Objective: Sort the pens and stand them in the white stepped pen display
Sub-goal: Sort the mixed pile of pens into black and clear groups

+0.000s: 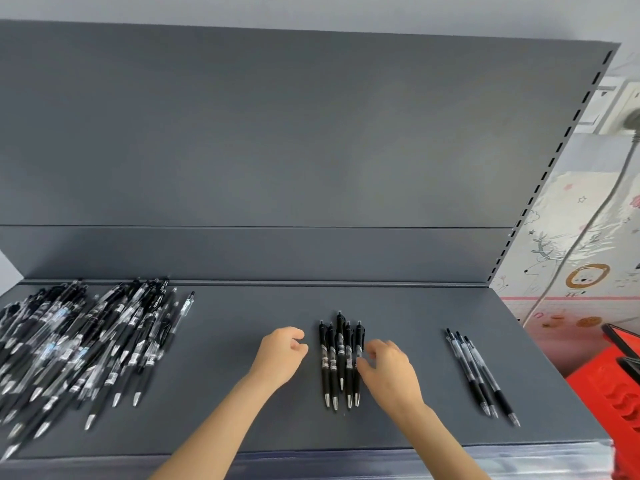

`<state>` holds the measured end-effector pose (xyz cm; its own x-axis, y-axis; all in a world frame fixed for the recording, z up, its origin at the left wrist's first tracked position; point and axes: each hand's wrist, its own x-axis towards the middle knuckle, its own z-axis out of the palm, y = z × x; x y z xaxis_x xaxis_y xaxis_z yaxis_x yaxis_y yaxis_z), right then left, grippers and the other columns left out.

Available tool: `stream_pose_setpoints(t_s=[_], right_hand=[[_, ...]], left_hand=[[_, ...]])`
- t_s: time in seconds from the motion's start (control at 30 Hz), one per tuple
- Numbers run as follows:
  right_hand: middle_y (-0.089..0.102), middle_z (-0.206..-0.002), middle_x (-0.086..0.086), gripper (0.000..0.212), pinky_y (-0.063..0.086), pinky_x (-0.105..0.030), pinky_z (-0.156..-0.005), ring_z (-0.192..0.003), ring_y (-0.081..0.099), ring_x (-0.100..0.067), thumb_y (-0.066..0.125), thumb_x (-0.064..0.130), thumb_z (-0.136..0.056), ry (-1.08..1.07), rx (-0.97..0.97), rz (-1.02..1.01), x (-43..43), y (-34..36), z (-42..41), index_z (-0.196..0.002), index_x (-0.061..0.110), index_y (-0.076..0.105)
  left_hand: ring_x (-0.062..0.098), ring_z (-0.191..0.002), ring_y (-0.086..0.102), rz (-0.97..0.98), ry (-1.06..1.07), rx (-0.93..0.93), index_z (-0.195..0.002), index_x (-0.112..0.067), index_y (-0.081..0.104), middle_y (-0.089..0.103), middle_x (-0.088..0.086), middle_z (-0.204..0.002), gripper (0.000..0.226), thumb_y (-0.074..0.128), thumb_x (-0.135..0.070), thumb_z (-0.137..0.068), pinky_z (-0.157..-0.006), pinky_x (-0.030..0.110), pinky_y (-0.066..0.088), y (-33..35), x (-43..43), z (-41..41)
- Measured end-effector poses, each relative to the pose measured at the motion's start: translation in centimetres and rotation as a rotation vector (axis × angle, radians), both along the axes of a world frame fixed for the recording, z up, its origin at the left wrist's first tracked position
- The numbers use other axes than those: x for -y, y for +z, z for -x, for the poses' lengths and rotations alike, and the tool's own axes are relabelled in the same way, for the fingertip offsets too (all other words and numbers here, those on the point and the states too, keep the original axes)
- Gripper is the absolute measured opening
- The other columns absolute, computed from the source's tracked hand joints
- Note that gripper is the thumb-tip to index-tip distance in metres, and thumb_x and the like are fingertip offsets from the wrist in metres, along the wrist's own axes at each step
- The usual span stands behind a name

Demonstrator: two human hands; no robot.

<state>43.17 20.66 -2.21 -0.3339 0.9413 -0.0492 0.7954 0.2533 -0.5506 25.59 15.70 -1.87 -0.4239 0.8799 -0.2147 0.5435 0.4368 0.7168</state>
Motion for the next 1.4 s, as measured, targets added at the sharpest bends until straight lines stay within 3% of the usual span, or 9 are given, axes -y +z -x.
stream_pose_setpoints(t_s=[0.13,0.5,0.7,0.8,0.9,0.97,1.1,1.23,1.4], right_hand=[[0.053,-0.12,-0.005,0.039,0.043,-0.029,-0.09,-0.113,0.044,-0.023,0.042,0.036,-0.096,0.106,0.086,-0.079,0.5,0.5,0.6,-0.123,0.01,0.052],[0.039,-0.145,0.0,0.058,0.031,-0.03,-0.108,-0.135,0.032,-0.019,0.035,0.049,-0.096,0.368,0.078,-0.088,4.3,1.9,7.9,-0.143,0.014,0.034],[0.042,-0.143,-0.002,0.055,0.033,-0.03,-0.107,-0.132,0.037,-0.02,0.036,0.046,-0.097,0.422,0.067,-0.052,7.4,2.5,14.8,-0.141,0.013,0.037],[0.043,-0.142,-0.004,0.054,0.035,-0.031,-0.107,-0.131,0.039,-0.02,0.037,0.044,-0.097,0.433,0.055,0.0,9.2,2.5,19.0,-0.141,0.011,0.036],[0.045,-0.139,-0.006,0.052,0.038,-0.03,-0.104,-0.127,0.044,-0.021,0.038,0.041,-0.098,0.429,0.045,0.028,10.8,2.6,23.2,-0.139,0.009,0.038],[0.046,-0.135,-0.007,0.048,0.041,-0.029,-0.1,-0.122,0.048,-0.022,0.039,0.037,-0.098,0.405,0.027,0.052,11.7,2.5,25.5,-0.136,0.007,0.042],[0.046,-0.132,-0.009,0.043,0.044,-0.025,-0.087,-0.109,0.055,-0.022,0.04,0.032,-0.099,0.318,0.018,0.106,12.3,1.9,28.0,-0.132,0.006,0.045],[0.047,-0.125,-0.011,0.037,0.047,-0.027,-0.081,-0.101,0.056,-0.022,0.041,0.03,-0.098,0.237,0.052,0.123,11.7,1.5,29.4,-0.123,0.004,0.049],[0.048,-0.119,-0.009,0.032,0.049,-0.029,-0.081,-0.107,0.052,-0.023,0.041,0.032,-0.098,0.21,0.119,0.054,11.0,1.7,31.8,-0.113,0.006,0.052]], left_hand=[[0.017,-0.123,0.049,-0.019,0.042,-0.121,-0.133,-0.012,0.049,0.055,0.004,-0.132,0.038,0.043,-0.017,-0.096,-0.096,0.024,0.038,0.3,2.1,1.4],[0.016,-0.129,0.043,-0.061,0.256,-0.257,-0.134,-0.012,0.048,0.052,0.003,-0.135,0.042,0.048,-0.026,-0.095,-0.106,0.03,0.037,0.6,10.5,8.1],[0.024,-0.117,0.052,-0.063,0.333,-0.271,-0.122,-0.01,0.057,0.057,0.007,-0.121,0.032,0.05,-0.023,-0.094,-0.096,0.034,0.045,1.2,14.8,14.7],[0.024,-0.112,0.055,-0.043,0.34,-0.293,-0.114,-0.014,0.058,0.056,0.009,-0.111,0.024,0.049,-0.022,-0.094,-0.087,0.027,0.042,1.1,17.0,19.0],[0.02,-0.106,0.053,-0.054,0.361,-0.329,-0.124,-0.005,0.056,0.056,0.007,-0.112,0.034,0.048,-0.021,-0.095,-0.088,0.027,0.041,1.3,18.6,22.9],[0.02,-0.115,0.051,-0.043,0.352,-0.344,-0.127,-0.008,0.054,0.055,0.007,-0.121,0.035,0.048,-0.021,-0.095,-0.094,0.029,0.042,1.3,19.1,25.1],[0.02,-0.106,0.053,-0.022,0.299,-0.36,-0.095,-0.019,0.049,0.057,0.007,-0.111,0.002,0.047,-0.021,-0.095,-0.086,0.029,0.043,0.8,18.7,27.6],[0.02,-0.125,0.043,-0.029,0.245,-0.414,-0.126,-0.005,0.051,0.052,0.007,-0.128,0.035,0.043,-0.023,-0.097,-0.097,0.029,0.04,0.9,16.7,28.4],[0.022,-0.114,0.048,0.094,0.178,-0.524,-0.111,-0.005,0.053,0.057,0.007,-0.109,0.033,0.044,-0.033,-0.096,-0.087,0.029,0.048,1.4,13.4,29.2]])
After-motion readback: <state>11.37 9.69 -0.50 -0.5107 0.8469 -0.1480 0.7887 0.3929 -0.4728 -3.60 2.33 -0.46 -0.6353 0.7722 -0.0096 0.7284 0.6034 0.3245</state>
